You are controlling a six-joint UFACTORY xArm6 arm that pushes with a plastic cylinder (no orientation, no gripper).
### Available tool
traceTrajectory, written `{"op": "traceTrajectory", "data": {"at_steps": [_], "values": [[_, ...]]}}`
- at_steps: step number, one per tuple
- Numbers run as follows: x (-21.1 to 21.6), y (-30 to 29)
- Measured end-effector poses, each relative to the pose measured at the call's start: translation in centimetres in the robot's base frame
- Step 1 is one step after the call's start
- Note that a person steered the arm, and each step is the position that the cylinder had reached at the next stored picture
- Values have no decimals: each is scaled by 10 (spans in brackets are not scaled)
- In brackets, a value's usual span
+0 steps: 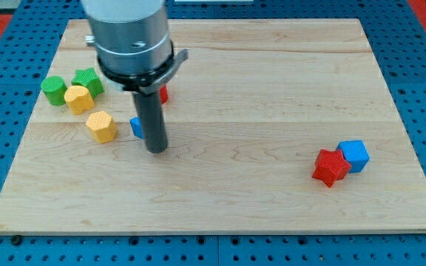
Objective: Push the yellow hexagon into the blue triangle
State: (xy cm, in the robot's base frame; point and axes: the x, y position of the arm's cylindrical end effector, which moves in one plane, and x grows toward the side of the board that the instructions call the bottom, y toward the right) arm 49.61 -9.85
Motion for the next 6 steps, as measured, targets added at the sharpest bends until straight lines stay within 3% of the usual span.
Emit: {"op": "traceTrajectory", "data": {"at_steps": [1,2,3,4,6], "values": [[23,-53],[5,-113],[-24,-113],[-36,-101],[-37,13]]}}
